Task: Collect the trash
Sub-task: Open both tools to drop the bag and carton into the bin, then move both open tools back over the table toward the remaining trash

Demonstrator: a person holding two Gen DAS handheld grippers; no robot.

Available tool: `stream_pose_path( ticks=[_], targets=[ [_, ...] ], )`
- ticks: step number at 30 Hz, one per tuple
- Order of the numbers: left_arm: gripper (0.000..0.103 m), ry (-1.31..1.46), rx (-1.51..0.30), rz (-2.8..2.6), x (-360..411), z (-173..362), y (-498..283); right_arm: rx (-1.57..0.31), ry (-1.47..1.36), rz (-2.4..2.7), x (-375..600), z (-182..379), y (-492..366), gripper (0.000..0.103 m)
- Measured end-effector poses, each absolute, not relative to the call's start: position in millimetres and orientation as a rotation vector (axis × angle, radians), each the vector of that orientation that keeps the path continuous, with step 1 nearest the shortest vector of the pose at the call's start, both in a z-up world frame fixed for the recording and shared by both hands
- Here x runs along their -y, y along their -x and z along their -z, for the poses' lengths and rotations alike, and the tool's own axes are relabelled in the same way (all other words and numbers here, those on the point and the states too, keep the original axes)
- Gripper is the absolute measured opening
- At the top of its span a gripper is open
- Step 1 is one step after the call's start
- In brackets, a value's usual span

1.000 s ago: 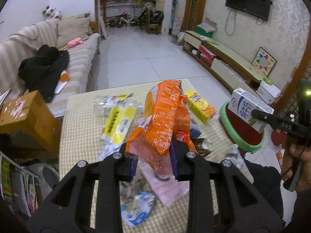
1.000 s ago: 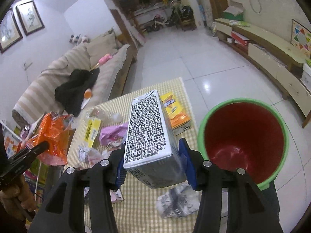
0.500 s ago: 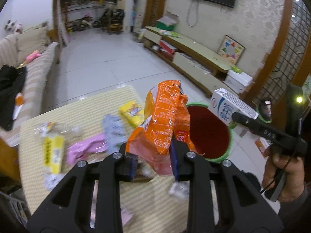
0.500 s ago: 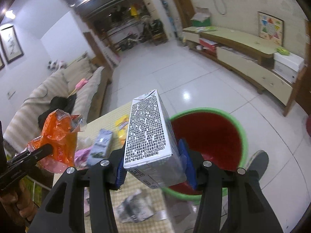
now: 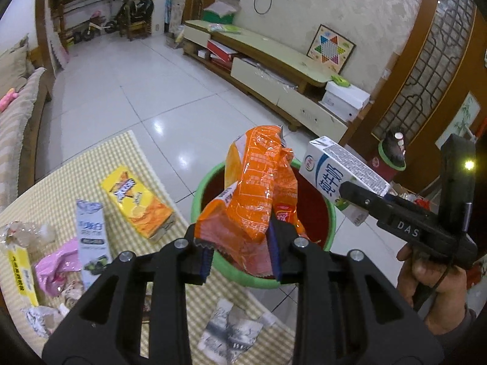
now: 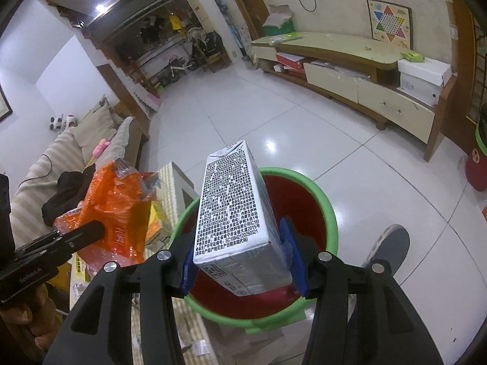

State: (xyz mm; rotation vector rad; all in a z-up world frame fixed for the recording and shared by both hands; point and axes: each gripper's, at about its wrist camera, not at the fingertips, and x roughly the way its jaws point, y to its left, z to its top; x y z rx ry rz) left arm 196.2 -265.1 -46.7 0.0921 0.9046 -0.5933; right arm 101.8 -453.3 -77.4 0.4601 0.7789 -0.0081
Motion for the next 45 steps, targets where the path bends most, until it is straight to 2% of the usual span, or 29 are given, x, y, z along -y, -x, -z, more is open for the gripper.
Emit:
stream_pose_path(
  ticks=[7, 10, 11, 12, 15, 20, 25, 32, 45],
  targets=[
    [0.029, -0.117, -0.933, 0.597, 276.8, 61.3, -206.0, -0.791, -0.472, 0.0, 456.6, 85.6, -118.5, 0.05],
    [0.049, -0.121, -0.939, 0.597, 280.9, 66.2, -207.3, -0.799, -0.478, -0.014, 454.7, 86.7, -126.4, 0.054],
    [0.06, -0.121, -0.939, 0.595, 281.5, 66.7, -207.5, -0.798, -0.479, -0.016, 455.1, 87.1, -128.0, 0.068],
    [0.073, -0.123, -0.938, 0.593, 281.1, 67.6, -207.5, -0.789, -0.482, -0.01, 454.2, 86.5, -127.9, 0.078],
    [0.087, -0.12, -0.929, 0.589, 277.7, 67.0, -206.1, -0.776, -0.478, -0.008, 452.9, 85.1, -128.1, 0.081],
    [0.098, -0.133, -0.902, 0.567, 269.6, 62.8, -202.5, -0.778, -0.488, 0.008, 454.1, 83.9, -128.0, 0.085],
    [0.098, -0.139, -0.89, 0.509, 256.0, 57.7, -199.6, -0.768, -0.472, 0.019, 447.7, 75.3, -124.3, 0.093],
    [0.098, -0.115, -0.861, 0.477, 218.7, 42.0, -179.3, -0.763, -0.437, -0.001, 422.0, 58.1, -117.1, 0.095],
    [0.098, -0.016, -0.841, 0.317, 102.0, 23.4, -135.4, -0.784, -0.341, -0.128, 330.6, 34.3, -96.8, 0.096]
  ],
)
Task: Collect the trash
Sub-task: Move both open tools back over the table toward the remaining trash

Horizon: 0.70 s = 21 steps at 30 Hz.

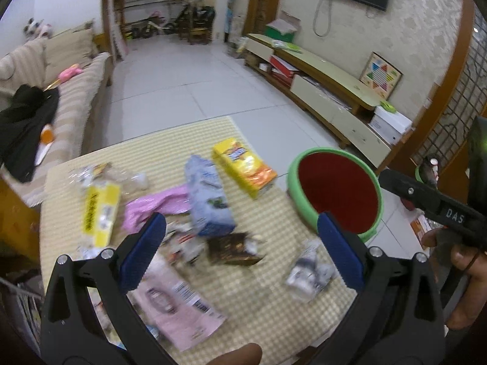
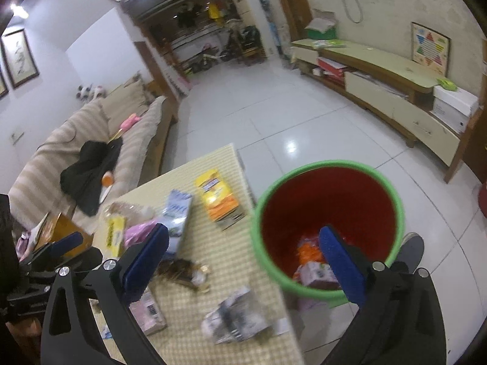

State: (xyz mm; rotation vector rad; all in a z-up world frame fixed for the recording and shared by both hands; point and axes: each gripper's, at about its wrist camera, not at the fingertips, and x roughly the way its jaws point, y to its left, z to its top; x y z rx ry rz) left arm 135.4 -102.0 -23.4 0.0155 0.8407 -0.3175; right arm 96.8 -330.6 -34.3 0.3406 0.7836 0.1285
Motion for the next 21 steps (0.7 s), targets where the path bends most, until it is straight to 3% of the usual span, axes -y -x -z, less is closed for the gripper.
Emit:
stream_pose_path(
  ticks=[21],
  targets=[
    [0.098, 0.135, -0.932, 0.133, -35.3, 66.9, -57.9, -0.968, -0.163, -0.257, 219.3, 79.5, -61.2, 0.096]
  ],
)
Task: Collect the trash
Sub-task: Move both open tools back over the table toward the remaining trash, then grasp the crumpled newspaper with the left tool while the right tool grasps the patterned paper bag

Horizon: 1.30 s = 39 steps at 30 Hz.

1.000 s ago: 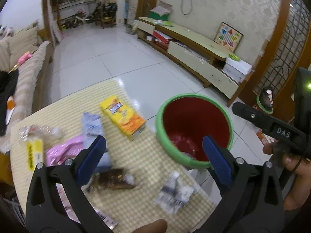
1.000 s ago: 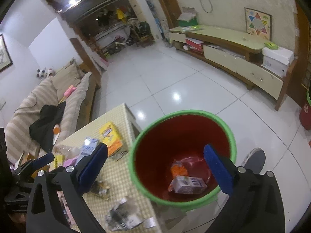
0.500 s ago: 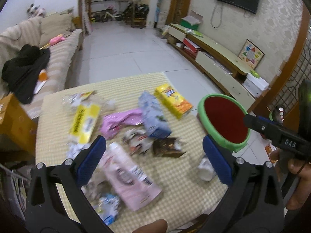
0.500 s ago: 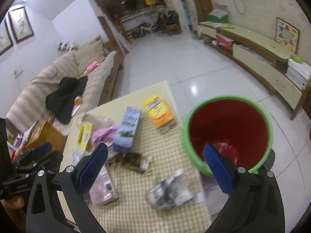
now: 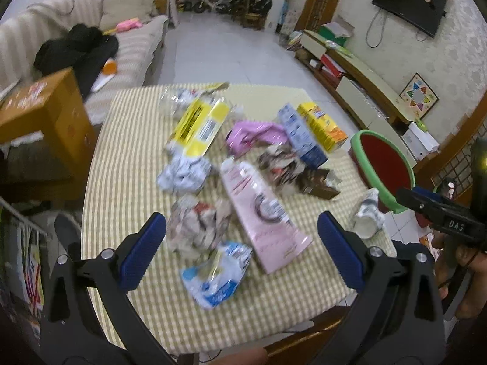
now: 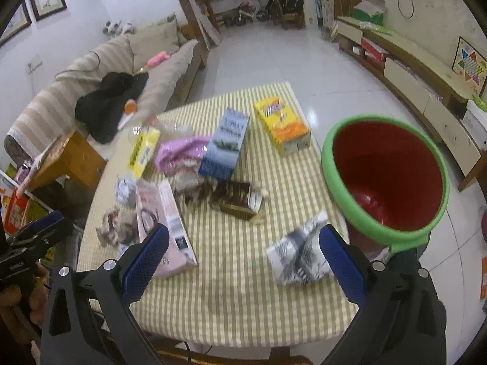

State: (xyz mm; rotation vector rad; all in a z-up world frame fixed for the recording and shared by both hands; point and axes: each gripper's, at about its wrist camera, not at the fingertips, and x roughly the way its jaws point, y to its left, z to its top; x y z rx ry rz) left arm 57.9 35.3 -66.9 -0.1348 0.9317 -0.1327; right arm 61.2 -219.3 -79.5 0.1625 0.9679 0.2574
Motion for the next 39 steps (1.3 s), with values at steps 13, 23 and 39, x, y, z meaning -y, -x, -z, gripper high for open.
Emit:
stream_pose_path(
  ticks=[13, 23, 39],
  targets=[
    [0.098, 0.185, -1.027, 0.07, -53.0, 110.7, -57.6, -1.055, -0.17, -0.207, 226.0, 116.1, -61.6, 0.096],
    [0.098, 0.163, -1.062, 0.049, -61.6, 128.5, -77.8, -1.14, -0.213, -0.148, 235.6, 152.1, -75.2, 0.096],
    [0.088, 0.166, -1.144, 0.056, -77.3, 170.5, -113.2, -1.156, -0.129, -0.109, 221.5, 170.0, -101.7, 0.065]
  ],
)
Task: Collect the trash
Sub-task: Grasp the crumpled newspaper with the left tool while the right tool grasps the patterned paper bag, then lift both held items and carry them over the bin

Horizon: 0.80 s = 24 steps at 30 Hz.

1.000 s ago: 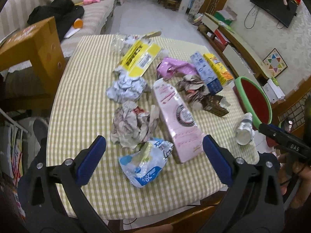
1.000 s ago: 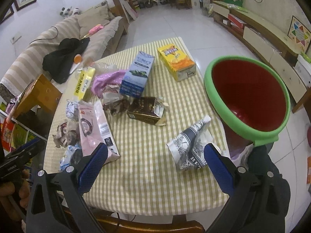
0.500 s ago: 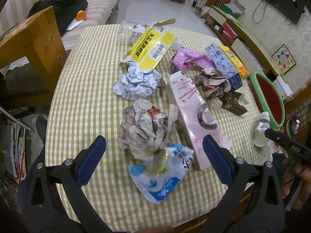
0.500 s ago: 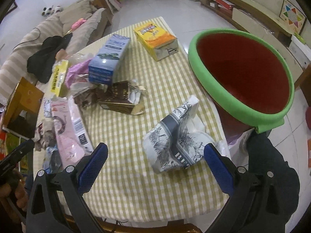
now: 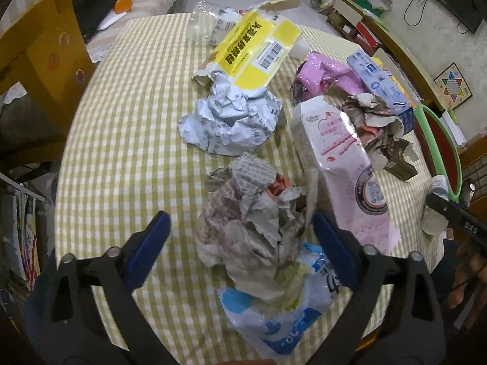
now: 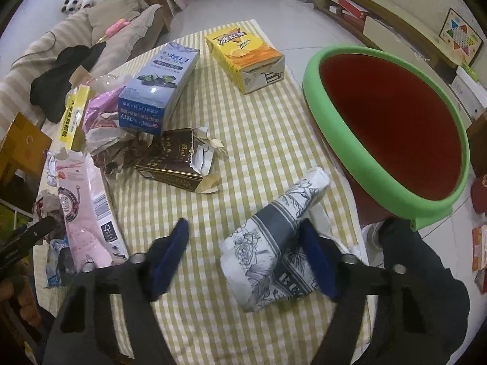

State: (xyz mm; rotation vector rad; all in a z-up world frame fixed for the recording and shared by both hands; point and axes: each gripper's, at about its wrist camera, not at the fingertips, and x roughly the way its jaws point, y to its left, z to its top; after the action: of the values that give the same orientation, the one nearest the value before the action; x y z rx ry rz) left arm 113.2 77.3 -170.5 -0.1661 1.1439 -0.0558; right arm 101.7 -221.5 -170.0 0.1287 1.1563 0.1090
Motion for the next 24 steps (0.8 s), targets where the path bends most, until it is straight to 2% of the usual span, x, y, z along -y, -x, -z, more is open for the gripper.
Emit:
stream_pose_path(
  ticks=[1, 2, 4, 6, 9, 12, 13, 24],
  targets=[
    [0.085, 0.167, -1.145, 0.061, -76.6, 171.7, -114.1, -1.155, -0.124, -0.108, 219.9, 170.4, -102.3, 0.063],
    [0.074, 0.166, -1.149, 0.066, -75.1, 173.2, -115.3, -1.154, -0.119, -0.105, 220.1, 170.5, -102.4, 0.059],
    [0.068, 0.177, -1.151, 0.073, -74.1, 174.6, -116.5, -1.148, -0.112, -0.094, 222.3, 169.4, -102.4, 0.047],
    [0.055, 0.189, -1.146, 0.083, -74.2, 173.3, -115.9, -1.149, -0.124, -0.107, 223.0, 168.8, -102.3, 0.045],
    [0.046, 0.202, -1.137, 0.083, -78.4, 170.3, -112.6, -1.151, -0.115, -0.117, 221.0, 168.1, -101.9, 0.042],
    [0.044, 0.201, -1.125, 0.084, -80.1, 165.3, -107.3, -1.142, -0.114, -0.131, 219.2, 164.2, -100.8, 0.035],
    [0.044, 0.203, -1.117, 0.08, -81.4, 162.4, -105.2, -1.137, -0.116, -0.139, 218.7, 161.9, -100.2, 0.027],
    [0.042, 0.297, -0.984, 0.082, -97.0, 118.2, -89.8, -1.065, -0.115, -0.204, 209.2, 132.2, -87.7, 0.026]
  ],
)
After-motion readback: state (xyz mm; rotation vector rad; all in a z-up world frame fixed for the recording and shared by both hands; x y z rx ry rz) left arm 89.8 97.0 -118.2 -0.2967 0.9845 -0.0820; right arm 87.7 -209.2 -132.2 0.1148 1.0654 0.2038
